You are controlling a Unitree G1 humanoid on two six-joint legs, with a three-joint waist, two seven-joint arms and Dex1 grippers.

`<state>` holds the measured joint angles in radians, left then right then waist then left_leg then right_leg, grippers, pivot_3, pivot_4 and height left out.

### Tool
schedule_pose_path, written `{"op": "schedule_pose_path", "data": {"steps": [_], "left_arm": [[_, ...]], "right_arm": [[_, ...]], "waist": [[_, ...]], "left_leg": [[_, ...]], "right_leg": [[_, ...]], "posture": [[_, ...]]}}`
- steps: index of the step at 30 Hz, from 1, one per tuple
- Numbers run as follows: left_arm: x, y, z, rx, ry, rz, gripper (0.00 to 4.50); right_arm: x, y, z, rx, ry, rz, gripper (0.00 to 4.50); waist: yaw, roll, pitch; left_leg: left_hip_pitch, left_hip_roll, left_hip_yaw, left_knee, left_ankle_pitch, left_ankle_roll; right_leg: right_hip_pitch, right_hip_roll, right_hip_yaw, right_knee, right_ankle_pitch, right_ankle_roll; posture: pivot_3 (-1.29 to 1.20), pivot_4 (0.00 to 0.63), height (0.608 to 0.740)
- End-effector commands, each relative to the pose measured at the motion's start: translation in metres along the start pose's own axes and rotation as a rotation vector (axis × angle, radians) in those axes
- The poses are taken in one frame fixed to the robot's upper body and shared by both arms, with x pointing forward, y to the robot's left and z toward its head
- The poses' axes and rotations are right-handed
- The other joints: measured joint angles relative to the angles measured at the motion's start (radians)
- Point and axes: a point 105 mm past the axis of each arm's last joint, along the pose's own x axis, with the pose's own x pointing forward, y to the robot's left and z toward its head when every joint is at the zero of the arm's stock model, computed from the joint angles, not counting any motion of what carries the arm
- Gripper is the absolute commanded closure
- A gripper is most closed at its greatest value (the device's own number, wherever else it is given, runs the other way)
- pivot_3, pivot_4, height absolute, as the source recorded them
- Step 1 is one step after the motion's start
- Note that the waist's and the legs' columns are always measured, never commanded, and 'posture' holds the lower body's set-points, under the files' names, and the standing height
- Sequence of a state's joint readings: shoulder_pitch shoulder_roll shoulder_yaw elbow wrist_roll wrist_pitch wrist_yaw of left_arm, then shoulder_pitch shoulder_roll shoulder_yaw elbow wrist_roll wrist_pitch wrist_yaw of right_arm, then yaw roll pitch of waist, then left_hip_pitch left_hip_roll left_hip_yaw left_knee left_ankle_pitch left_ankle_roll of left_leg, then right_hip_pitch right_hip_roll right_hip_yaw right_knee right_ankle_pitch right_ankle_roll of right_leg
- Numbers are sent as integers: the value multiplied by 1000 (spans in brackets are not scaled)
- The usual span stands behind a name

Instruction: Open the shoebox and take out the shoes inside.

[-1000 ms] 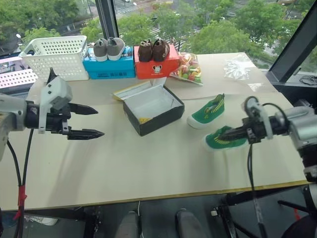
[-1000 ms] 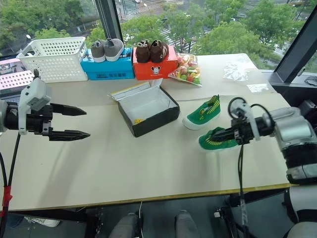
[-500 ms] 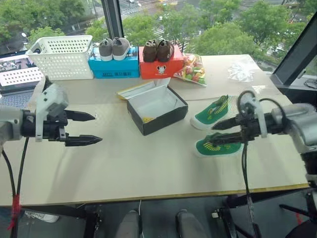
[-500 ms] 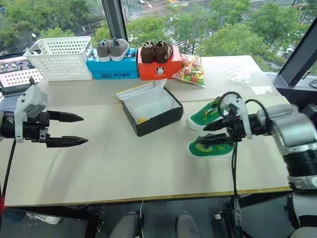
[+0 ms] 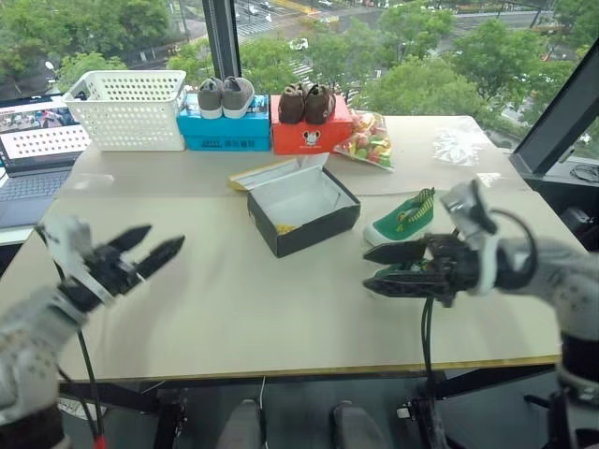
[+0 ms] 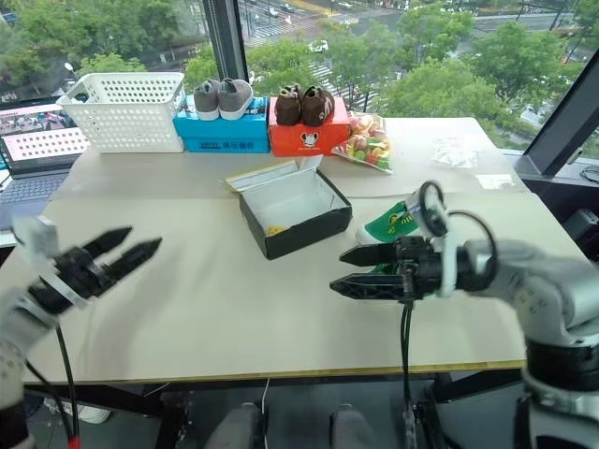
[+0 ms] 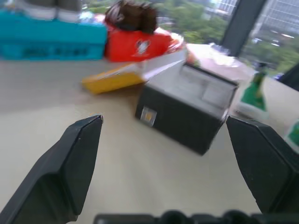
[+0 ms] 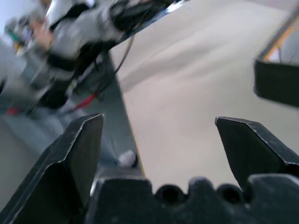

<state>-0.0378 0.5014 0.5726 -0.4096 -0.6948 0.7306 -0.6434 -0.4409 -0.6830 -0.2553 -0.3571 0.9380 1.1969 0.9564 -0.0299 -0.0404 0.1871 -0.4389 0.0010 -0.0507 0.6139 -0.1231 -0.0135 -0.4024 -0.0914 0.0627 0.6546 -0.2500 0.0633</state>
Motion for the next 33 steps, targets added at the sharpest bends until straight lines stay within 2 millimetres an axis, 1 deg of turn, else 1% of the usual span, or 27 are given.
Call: {"op": "schedule_pose_path", "data": {"steps": [1, 2, 4, 5, 7, 8, 9, 10, 11, 13, 14, 15, 16, 17, 18, 19, 20, 22, 25, 27, 30, 33], "left_arm": [[-1, -26, -3, 52, -86, 54, 0], [-2, -29, -11, 52, -76, 87, 0], [-3, -34, -26, 47, -57, 133, 0], [-4, -35, -30, 43, -54, 152, 0], [-6, -36, -42, 19, -40, 187, 0], [-9, -36, -48, 10, -30, 200, 0], [-11, -33, -55, 4, -19, 223, 0], [-13, -31, -59, 2, -13, 238, 0], [-14, -29, -64, 10, 0, 258, 0], [-18, -24, -72, 25, 21, 295, 0], [-19, -23, -74, 31, 27, 307, 0], [-20, -22, -77, 35, 31, 323, 0], [-21, -22, -80, 44, 39, 340, 0], [-22, -22, -82, 52, 48, 346, 0], [-22, -23, -84, 59, 54, 349, 0], [-23, -24, -84, 62, 57, 346, 0], [-23, -25, -85, 69, 57, 348, 0], [-24, -26, -85, 103, 60, 359, 0], [-26, -24, -88, 195, 75, 377, 0], [-32, -12, -91, 200, 77, 450, 0], [-34, -14, -97, 230, 74, 449, 0], [-35, -16, -105, 211, 77, 460, 0]], "right_arm": [[-26, 2, -2, 59, -143, -114, 20], [-41, 6, -6, 146, -207, -92, 20], [-71, 12, -7, 245, -352, -90, 20], [-80, 13, -7, 278, -402, -99, 20], [-94, 17, -9, 304, -472, -140, 20], [-99, 26, -12, 318, -491, -122, 20], [-103, 31, -18, 348, -487, -126, 20], [-104, 34, -23, 371, -481, -128, 20], [-103, 30, -31, 378, -460, -183, 20], [-92, 17, -51, 365, -379, -314, 20], [-88, 12, -57, 352, -351, -358, 20], [-85, -2, -69, 315, -303, -480, 20], [-87, -23, -80, 232, -263, -654, 20], [-92, -39, -87, 168, -236, -791, 20], [-95, -48, -91, 119, -219, -875, 20], [-97, -53, -94, 108, -217, -917, 20], [-97, -55, -92, 96, -227, -938, 20], [-99, -61, -88, 44, -245, -1022, 20], [-94, -59, -89, 3, -274, -1047, 20], [-89, -55, -93, -37, -271, -1050, 20], [-78, -47, -106, -87, -226, -1034, 20], [-69, -38, -116, -158, -191, -1007, 20]], "waist": [[22, 0, 0], [31, 0, 0], [43, 0, -1], [44, 0, -1], [42, 1, -4], [39, 2, -5], [37, 2, -6], [34, 3, -6], [28, 3, -7], [17, 5, -9], [12, 5, -11], [10, 4, -13], [8, 4, -14], [6, 5, -15], [7, 7, -17], [8, 8, -18], [10, 10, -19], [14, 12, -21], [19, 11, -22], [20, 12, -22], [18, 12, -23], [16, 12, -23]], "left_leg": [[0, 0, 0, 0, 0, 0], [-1, 0, 0, 1, 0, 0], [-1, 0, 0, 1, 0, 0], [-1, 1, 0, 1, 0, 0], [1, 2, 1, 1, -1, 0], [3, 3, 2, 1, -2, -1], [4, 4, 2, 1, -6, -5], [5, 5, 3, 0, -6, -5], [5, 6, 3, 0, -7, -5], [8, 8, 6, 0, -7, -5], [9, 9, 8, 0, -7, -5], [10, 11, 9, 0, -7, -6], [10, 12, 10, 0, -8, -7], [10, 13, 11, 0, -9, -8], [10, 14, 11, 0, -9, -9], [9, 14, 11, -1, -9, -9], [7, 14, 13, -1, -9, -9], [4, 14, 21, -1, -9, -9], [0, 13, 25, -1, -10, -7], [-1, 14, 26, -2, -11, -5], [-2, 15, 26, -5, -11, -5], [-2, 15, 26, -5, -11, -5]], "right_leg": [[1, 0, 0, -1, 0, 1], [1, -1, 0, -2, 1, 1], [2, 0, -1, -5, 2, 0], [3, 0, -1, -6, 2, 0], [8, 1, -2, -9, 1, -5], [10, 1, -2, -11, -1, -7], [12, 2, -2, -12, -2, -5], [12, 3, -2, -13, -4, -2], [12, 3, -2, -14, -5, -2], [13, 4, -1, -14, -5, -2], [13, 4, 0, -14, -5, -2], [13, 4, 0, -14, -5, -3], [13, 5, 0, -15, -5, -3], [13, 5, 0, -17, -5, -3], [12, 5, 0, -21, -4, -4], [10, 5, -1, -26, -4, -5], [8, 3, -1, -27, -4, -6], [8, -2, 1, -27, -3, -5], [7, -1, 2, -27, -2, -2], [5, 0, 2, -27, -2, -2], [1, 1, 2, -26, -2, -3], [1, 1, 3, -25, -3, -2]], "posture": [[0, 150, 740], [0, 150, 740], [0, 150, 740], [0, 150, 740], [0, 150, 740], [0, 150, 740], [0, 150, 740], [0, 150, 740], [0, 150, 740], [0, 150, 740], [0, 150, 740], [0, 150, 740], [0, 150, 740], [0, 150, 740], [0, 150, 740], [0, 150, 740], [0, 150, 740], [0, 150, 740], [0, 150, 740], [0, 150, 740], [0, 150, 740], [0, 150, 740]]}}
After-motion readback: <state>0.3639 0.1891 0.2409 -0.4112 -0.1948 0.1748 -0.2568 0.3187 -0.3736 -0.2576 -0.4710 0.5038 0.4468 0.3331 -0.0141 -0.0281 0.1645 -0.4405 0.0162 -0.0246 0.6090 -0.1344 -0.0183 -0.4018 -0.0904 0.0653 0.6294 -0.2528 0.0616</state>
